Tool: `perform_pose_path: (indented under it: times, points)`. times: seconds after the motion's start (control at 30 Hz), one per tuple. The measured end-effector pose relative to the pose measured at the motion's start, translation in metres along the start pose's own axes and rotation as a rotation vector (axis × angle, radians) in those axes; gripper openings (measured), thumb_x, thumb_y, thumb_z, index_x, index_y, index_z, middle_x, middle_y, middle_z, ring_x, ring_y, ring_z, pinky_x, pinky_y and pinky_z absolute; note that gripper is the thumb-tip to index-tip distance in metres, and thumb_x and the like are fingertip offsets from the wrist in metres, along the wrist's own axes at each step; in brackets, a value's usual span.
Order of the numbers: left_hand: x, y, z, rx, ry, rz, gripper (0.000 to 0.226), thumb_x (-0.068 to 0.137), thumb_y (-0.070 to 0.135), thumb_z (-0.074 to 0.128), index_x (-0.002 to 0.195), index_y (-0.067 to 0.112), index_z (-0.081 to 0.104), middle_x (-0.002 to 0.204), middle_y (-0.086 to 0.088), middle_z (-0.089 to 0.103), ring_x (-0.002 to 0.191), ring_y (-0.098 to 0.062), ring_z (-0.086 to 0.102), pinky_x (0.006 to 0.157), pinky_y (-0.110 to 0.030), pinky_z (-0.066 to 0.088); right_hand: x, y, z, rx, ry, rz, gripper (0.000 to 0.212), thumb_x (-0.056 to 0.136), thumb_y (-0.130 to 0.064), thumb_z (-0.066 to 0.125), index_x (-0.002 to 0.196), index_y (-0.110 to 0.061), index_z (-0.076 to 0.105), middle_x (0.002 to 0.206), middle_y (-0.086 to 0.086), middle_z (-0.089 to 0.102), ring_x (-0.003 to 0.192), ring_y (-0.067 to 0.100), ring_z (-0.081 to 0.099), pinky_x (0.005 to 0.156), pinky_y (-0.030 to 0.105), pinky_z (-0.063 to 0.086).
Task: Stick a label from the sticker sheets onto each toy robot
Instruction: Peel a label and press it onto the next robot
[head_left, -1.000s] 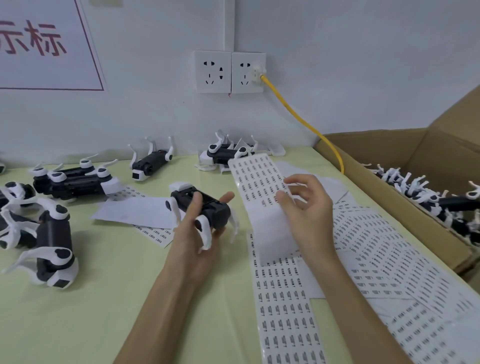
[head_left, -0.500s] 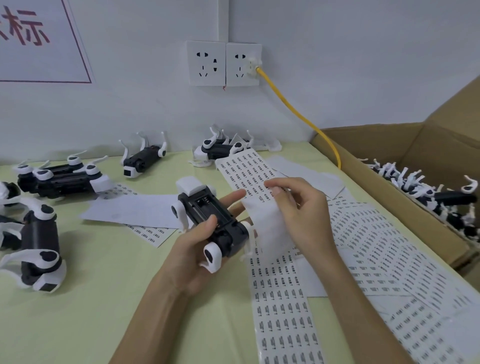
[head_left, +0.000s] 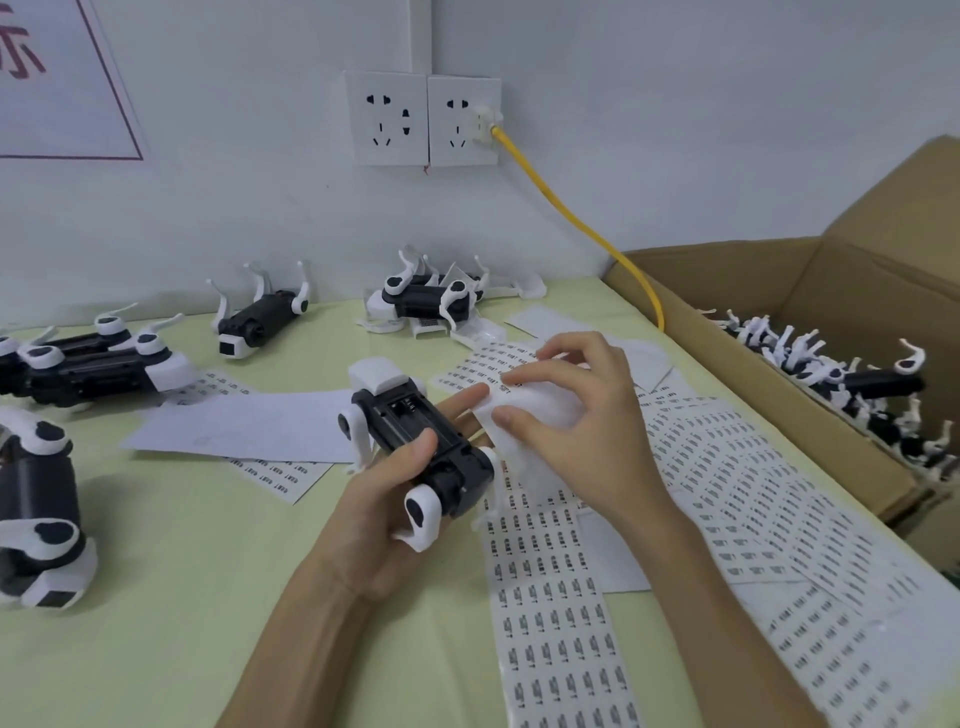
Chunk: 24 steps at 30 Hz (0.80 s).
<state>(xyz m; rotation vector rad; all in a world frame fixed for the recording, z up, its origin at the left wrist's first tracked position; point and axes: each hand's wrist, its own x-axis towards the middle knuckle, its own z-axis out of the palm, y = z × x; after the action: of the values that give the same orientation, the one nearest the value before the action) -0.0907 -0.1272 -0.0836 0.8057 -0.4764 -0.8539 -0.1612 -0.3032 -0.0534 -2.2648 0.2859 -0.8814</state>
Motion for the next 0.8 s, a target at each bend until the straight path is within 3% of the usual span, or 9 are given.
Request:
perform_pose_path:
  times: [0.07,0.2,0.3,0.47,0.6,0.8]
  points:
    - [0.0,0.0,0.002,0.035,0.007,0.004,0.068,0.072,0.05,0.09,0.132,0.026,0.071,0.143,-0.003,0.065,0.121,-0.026,0.067,0.086,-0.032,0.058,0.0,-0.001,0.0,0.01,0.004,0.023,0.028,0.072,-0.034,0.089,0.098,-0.025,0.08,0.11,-0.007,0.058,0.11,0.013,0.05,0.103,0.045,0.041]
    - [-0.001,0.0,0.003,0.108,0.002,-0.007,0.063,0.072,0.051,0.088,0.129,0.026,0.073,0.129,0.002,0.072,0.117,-0.025,0.07,0.087,-0.031,0.058,0.002,0.001,-0.001,-0.006,0.012,0.026,0.026,0.071,-0.041,0.088,0.092,-0.03,0.078,0.102,-0.014,0.067,0.107,0.011,0.058,0.102,0.049,0.04]
    - [0.0,0.001,0.003,0.146,0.005,-0.022,0.067,0.07,0.051,0.089,0.13,0.025,0.072,0.131,0.0,0.072,0.12,-0.026,0.068,0.09,-0.032,0.058,0.002,0.005,0.002,-0.086,0.025,0.028,0.022,0.071,-0.045,0.088,0.088,-0.035,0.078,0.097,-0.02,0.069,0.107,0.008,0.055,0.103,0.035,0.03]
    - [0.001,-0.002,0.004,0.152,0.027,-0.057,0.074,0.062,0.047,0.095,0.129,0.023,0.073,0.137,-0.012,0.068,0.126,-0.033,0.065,0.093,-0.038,0.059,0.002,0.013,0.0,-0.002,-0.045,0.022,0.012,0.076,-0.027,0.088,0.085,-0.025,0.08,0.088,-0.014,0.063,0.096,0.008,0.055,0.076,0.01,0.036]
    - [0.002,-0.002,0.006,0.185,0.028,-0.074,0.047,0.075,0.035,0.077,0.121,0.031,0.076,0.133,-0.004,0.071,0.124,-0.027,0.067,0.088,-0.033,0.059,0.002,0.016,-0.004,0.019,-0.092,0.023,0.006,0.079,-0.019,0.085,0.079,-0.023,0.082,0.076,-0.016,0.068,0.079,0.007,0.06,0.067,0.012,0.04]
    - [0.003,-0.005,0.008,0.235,0.021,-0.112,0.05,0.076,0.034,0.077,0.125,0.028,0.074,0.131,-0.01,0.072,0.121,-0.029,0.069,0.091,-0.032,0.058,0.002,0.021,-0.008,-0.011,-0.13,0.022,0.017,0.081,-0.013,0.08,0.068,-0.023,0.077,0.068,-0.014,0.069,0.065,0.009,0.06,0.061,0.011,0.04]
